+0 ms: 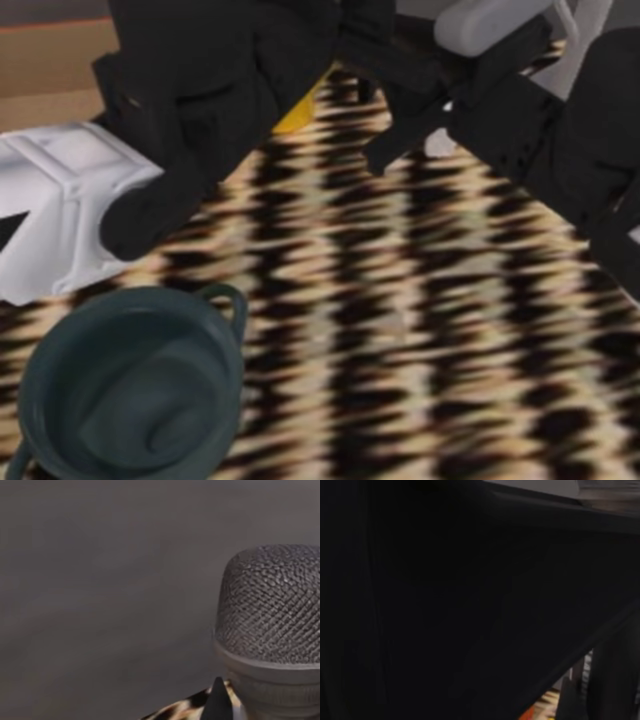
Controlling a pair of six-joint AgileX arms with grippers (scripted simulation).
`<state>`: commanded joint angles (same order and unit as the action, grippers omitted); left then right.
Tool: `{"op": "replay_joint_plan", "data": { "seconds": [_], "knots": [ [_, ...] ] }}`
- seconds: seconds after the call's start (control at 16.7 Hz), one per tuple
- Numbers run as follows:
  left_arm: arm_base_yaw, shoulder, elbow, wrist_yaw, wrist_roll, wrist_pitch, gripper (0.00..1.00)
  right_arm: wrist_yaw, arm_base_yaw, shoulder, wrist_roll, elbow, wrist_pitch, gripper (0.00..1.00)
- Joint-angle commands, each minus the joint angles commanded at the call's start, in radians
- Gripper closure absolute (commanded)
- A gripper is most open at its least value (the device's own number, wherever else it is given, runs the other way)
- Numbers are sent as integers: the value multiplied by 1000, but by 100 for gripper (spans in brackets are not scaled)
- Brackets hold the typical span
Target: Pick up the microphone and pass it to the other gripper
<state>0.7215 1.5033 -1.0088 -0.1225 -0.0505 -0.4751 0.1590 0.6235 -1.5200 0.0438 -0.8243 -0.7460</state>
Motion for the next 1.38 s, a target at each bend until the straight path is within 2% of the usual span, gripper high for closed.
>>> {"op": "replay_joint_plan", "data": {
  "seconds": [0.48,1.26,1.38],
  "knots": [
    [0,0,0,0,0,0,100,0,0,0,0,0,0,100],
    [0,0,0,0,0,0,100,0,0,0,0,0,0,2],
    [0,0,0,0,0,0,100,0,0,0,0,0,0,0]
  ]
}}
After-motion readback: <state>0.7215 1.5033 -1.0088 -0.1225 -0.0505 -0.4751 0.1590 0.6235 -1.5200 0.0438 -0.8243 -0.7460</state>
